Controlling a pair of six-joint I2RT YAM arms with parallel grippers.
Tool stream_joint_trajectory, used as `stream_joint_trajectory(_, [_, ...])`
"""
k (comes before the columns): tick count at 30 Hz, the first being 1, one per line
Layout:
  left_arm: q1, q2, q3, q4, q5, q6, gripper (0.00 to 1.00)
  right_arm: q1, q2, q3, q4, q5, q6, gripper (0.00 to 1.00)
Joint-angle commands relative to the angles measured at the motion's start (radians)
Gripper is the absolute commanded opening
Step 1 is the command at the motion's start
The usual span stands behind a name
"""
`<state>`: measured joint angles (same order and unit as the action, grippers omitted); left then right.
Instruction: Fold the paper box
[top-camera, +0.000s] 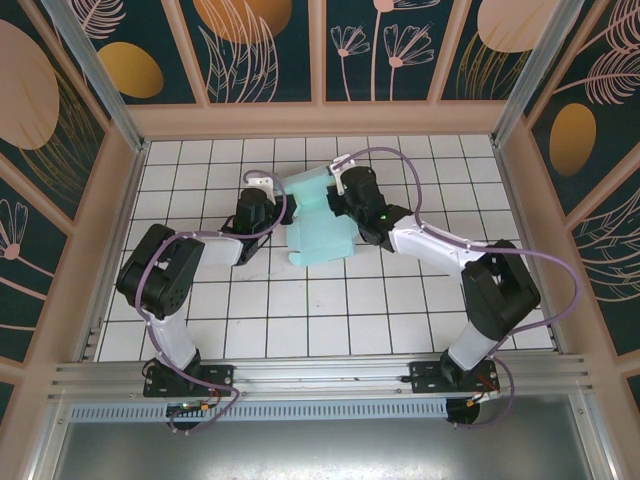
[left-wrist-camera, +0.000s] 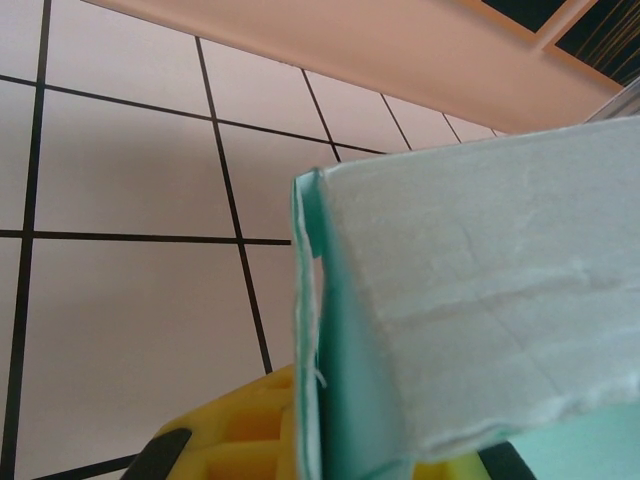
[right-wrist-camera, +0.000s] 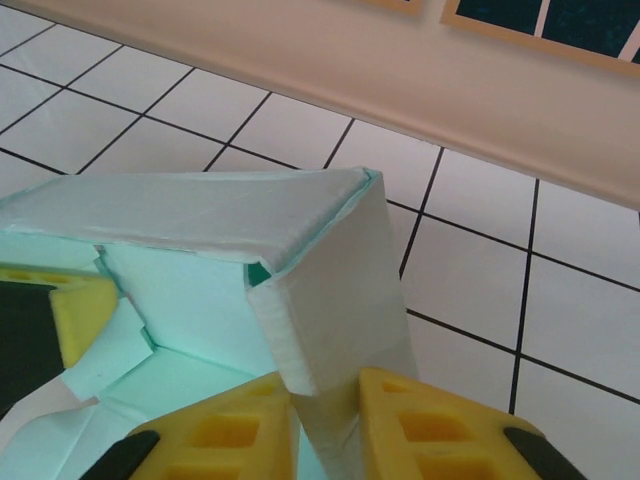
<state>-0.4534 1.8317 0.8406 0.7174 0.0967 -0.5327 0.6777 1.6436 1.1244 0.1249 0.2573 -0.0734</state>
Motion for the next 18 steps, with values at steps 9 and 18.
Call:
stream_joint_trajectory(9, [-0.023,-0.060,0.009,0.082,0.105,0.016,0.00,0.025,0.109,0.124,-0.029,0.259,-0.022,0.16])
stream_joint_trajectory(18, [-0.024,-0.069,0.016,0.071,0.104,0.006,0.00,0.080,0.199,0.179,-0.032,0.569,-0.075,0.00])
